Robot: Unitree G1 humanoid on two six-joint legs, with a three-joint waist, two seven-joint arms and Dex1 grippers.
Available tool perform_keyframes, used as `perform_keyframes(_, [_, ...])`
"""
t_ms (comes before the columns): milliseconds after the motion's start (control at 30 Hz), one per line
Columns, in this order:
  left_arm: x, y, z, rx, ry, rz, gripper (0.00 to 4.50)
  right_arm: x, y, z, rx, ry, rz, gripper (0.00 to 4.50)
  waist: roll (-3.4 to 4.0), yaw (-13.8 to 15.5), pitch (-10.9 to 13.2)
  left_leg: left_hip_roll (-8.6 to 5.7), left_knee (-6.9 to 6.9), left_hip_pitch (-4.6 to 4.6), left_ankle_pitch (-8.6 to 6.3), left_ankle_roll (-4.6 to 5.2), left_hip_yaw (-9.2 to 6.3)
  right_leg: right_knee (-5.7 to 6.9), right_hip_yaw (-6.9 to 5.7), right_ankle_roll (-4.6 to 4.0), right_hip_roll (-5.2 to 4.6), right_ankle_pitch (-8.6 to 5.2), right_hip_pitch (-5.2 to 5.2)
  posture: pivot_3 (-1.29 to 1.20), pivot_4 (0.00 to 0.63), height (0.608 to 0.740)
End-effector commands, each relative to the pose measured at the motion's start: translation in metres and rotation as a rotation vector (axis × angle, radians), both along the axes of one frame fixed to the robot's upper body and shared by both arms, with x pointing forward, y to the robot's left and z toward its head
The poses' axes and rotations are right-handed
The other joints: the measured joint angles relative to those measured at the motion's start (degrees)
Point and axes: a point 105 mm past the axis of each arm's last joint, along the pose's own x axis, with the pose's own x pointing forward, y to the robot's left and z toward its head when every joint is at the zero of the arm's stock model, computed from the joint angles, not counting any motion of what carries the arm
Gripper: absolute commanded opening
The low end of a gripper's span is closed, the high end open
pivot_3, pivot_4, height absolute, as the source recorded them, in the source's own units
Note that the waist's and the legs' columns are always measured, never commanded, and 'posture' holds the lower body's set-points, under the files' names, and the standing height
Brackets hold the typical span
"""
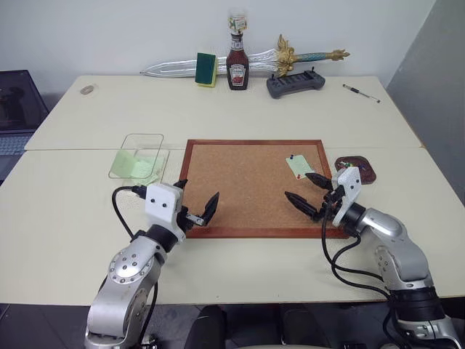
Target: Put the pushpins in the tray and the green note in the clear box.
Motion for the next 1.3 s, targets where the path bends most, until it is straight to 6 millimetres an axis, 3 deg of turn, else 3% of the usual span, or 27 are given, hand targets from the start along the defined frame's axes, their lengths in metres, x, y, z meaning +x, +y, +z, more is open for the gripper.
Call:
perform_keyframes(33, [0.001, 0.001, 0.008, 0.019, -0.045, -0.025, 4.5, 0.007, -0.007, 0.012, 0.014, -0.046, -0.061, 4.49, 0.0, 0.0, 0.0, 0.0, 0.0, 0.0, 0.0, 0.0, 0.0, 0.0, 0.0, 0.0, 0.0, 0.0, 0.0, 0.0, 0.15, 0.74])
perform_keyframes(533, [0.001, -0.007, 0.015, 0.029, -0.067, -0.143, 4.5, 0.014, -0.033, -0.004, -0.053, 0.034, -0.178, 4.49, 0.0, 0.0, 0.0, 0.0, 0.0, 0.0, 0.0, 0.0, 0.02, 0.01, 0.02, 0.0, 0.0, 0.0, -0.01, 0.0, 0.15, 0.74])
perform_keyframes(833, [0.006, -0.004, 0.006, 0.062, -0.017, -0.089, 4.5, 0.015, -0.03, 0.0, -0.054, 0.031, -0.193, 4.49, 0.0, 0.0, 0.0, 0.0, 0.0, 0.0, 0.0, 0.0, 0.02, 0.01, 0.02, 0.0, 0.0, 0.0, -0.01, 0.0, 0.15, 0.74])
perform_keyframes(1300, [0.012, -0.009, 0.016, 0.029, -0.029, -0.099, 4.5, 0.018, -0.025, 0.013, -0.055, 0.019, -0.207, 4.49, 0.0, 0.0, 0.0, 0.0, 0.0, 0.0, 0.0, 0.0, 0.02, 0.01, 0.02, 0.0, 0.0, 0.0, -0.01, 0.0, 0.15, 0.74])
